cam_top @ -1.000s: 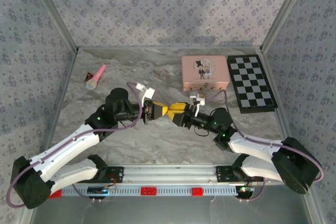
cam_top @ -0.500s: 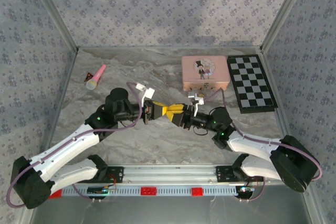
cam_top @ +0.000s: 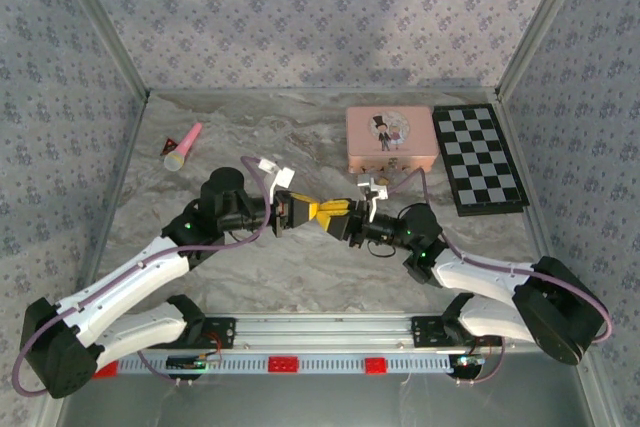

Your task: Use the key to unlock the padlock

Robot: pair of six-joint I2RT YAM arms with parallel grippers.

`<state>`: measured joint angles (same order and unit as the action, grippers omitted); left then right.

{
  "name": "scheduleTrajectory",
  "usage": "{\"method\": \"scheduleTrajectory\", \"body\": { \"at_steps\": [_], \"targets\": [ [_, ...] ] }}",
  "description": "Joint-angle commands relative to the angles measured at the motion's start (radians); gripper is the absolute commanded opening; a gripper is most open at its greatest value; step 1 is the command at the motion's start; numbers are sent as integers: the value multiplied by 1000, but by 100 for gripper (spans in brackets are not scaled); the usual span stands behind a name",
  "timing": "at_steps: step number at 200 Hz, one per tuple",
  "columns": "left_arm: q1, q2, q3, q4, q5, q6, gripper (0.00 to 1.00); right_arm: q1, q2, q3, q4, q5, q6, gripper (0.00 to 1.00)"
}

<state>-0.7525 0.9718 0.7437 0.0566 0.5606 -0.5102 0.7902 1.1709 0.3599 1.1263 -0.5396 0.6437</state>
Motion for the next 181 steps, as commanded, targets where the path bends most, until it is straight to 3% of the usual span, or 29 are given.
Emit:
{"method": "scheduleTrajectory", "body": {
  "at_steps": [1,40,65,181],
  "targets": [
    [-1,-4,37,52,8,-13,0,4,9,31,32,-26,10,23],
    [1,-7,34,65,6,-24,0,5,14,32,40,-29,15,23],
    [3,-7,36,69,6,-27,0,6,16,30,44,-31,17,28],
    [51,-30,-7,141,46,-98,0,12,24,45,54,-46,14,27]
  ]
}}
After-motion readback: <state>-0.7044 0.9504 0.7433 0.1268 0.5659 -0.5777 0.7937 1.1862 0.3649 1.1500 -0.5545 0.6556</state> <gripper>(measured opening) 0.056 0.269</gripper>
